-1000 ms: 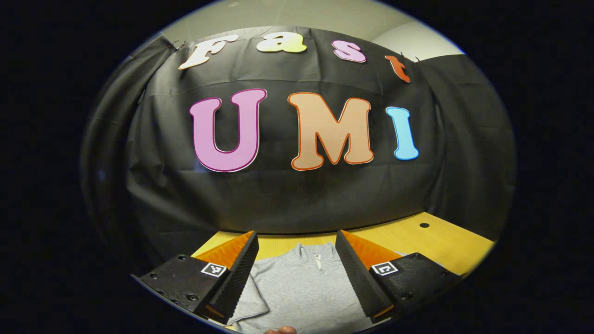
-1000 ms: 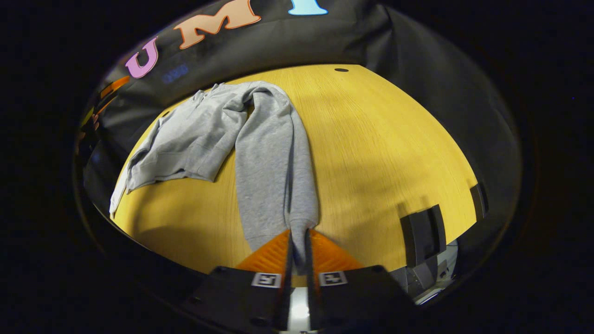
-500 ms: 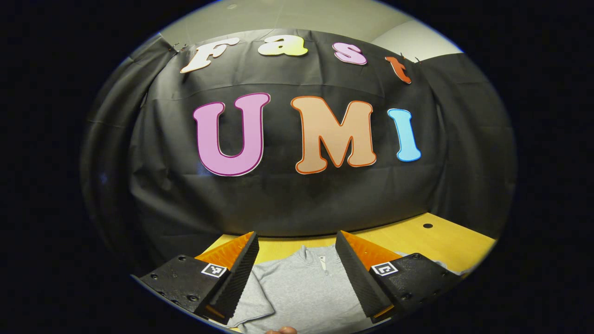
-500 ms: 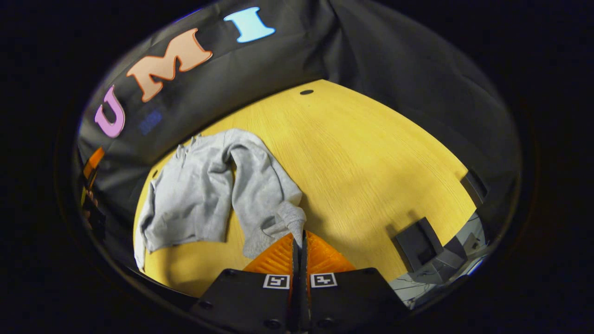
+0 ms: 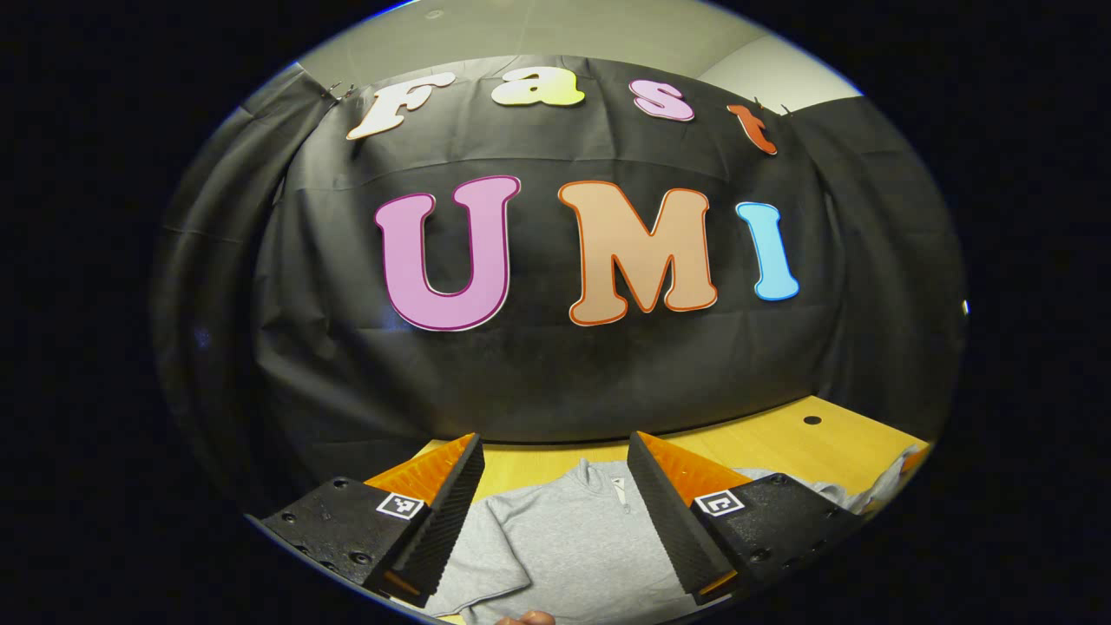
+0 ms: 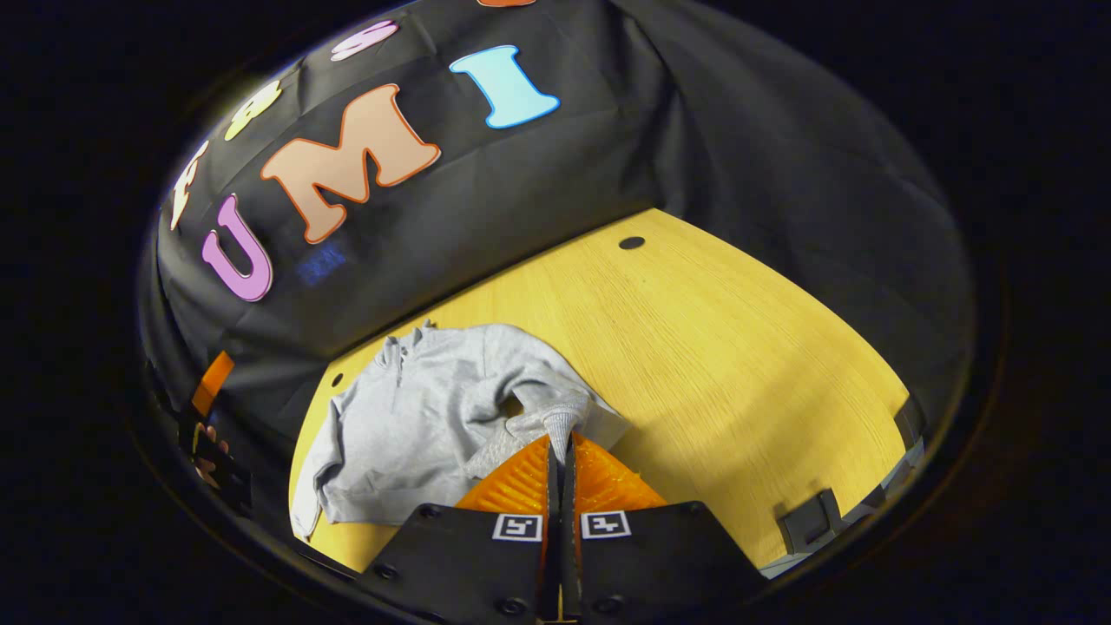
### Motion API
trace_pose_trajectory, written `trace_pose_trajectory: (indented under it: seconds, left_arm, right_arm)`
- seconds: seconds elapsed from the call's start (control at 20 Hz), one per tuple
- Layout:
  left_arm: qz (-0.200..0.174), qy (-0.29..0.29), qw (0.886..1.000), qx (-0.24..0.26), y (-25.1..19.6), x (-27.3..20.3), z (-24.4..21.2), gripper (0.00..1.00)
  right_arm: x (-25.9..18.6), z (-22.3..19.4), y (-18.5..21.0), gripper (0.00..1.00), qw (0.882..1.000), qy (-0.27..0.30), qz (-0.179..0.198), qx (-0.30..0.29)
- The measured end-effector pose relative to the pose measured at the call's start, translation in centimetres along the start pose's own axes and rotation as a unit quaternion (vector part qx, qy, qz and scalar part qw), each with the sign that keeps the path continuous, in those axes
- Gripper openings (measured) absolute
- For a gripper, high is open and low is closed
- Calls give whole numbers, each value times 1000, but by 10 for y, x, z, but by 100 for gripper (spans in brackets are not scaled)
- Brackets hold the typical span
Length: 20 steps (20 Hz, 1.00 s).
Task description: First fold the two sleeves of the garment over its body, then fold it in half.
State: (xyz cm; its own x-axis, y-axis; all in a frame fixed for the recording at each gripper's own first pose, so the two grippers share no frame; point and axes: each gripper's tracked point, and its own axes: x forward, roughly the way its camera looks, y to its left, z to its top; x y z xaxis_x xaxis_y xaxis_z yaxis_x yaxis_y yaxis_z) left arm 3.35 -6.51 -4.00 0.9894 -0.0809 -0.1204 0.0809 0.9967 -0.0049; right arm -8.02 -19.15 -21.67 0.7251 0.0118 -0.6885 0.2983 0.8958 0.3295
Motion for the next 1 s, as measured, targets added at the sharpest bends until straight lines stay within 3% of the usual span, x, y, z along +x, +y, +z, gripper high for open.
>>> trace_pose_trajectory:
  seconds: [0.5,1.0]
  left_arm:
    - [60,7,998,7,57,-15,-5,96]
    - [142,17,990,11,131,-48,-13,96]
  right_arm:
    - [42,63,76,2,997,-23,63,-34]
    - [82,61,218,2,981,-5,175,-84]
